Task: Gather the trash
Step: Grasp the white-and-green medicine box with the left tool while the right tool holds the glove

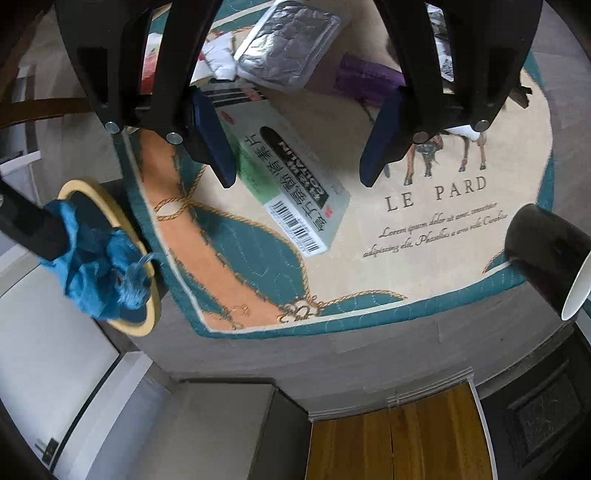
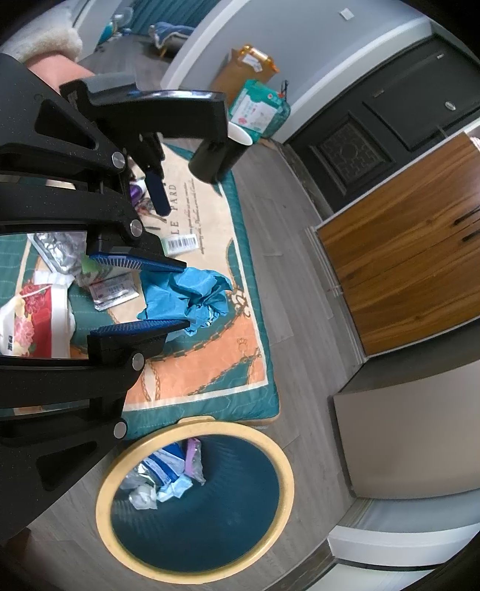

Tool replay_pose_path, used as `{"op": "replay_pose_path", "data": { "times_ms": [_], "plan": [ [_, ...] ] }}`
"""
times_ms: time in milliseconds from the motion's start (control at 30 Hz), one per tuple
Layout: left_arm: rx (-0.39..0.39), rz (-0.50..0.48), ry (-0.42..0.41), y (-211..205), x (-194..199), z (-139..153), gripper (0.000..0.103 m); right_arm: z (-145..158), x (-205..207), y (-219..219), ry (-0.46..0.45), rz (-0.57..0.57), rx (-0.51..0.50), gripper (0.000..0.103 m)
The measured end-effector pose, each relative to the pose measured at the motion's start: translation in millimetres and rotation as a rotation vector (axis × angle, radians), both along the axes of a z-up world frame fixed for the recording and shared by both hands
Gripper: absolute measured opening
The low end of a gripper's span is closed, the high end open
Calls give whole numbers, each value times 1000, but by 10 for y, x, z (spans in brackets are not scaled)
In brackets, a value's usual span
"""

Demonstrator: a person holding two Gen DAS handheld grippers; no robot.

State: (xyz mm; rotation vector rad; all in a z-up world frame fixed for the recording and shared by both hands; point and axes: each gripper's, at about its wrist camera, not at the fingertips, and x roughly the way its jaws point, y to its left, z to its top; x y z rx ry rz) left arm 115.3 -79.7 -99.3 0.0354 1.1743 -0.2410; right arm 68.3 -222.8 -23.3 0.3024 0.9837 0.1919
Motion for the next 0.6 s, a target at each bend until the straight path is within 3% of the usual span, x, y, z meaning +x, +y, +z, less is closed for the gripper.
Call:
{"op": "replay_pose_path", "data": {
  "times_ms": [133,600],
  "plan": [
    [46,-4,-6,-4,-2,32,69,3,-8,-11,-1,-4,-1,26],
    [62,36,-17,108,102,30,71,5,-9,-6,0,-1,-1,26]
  ]
}}
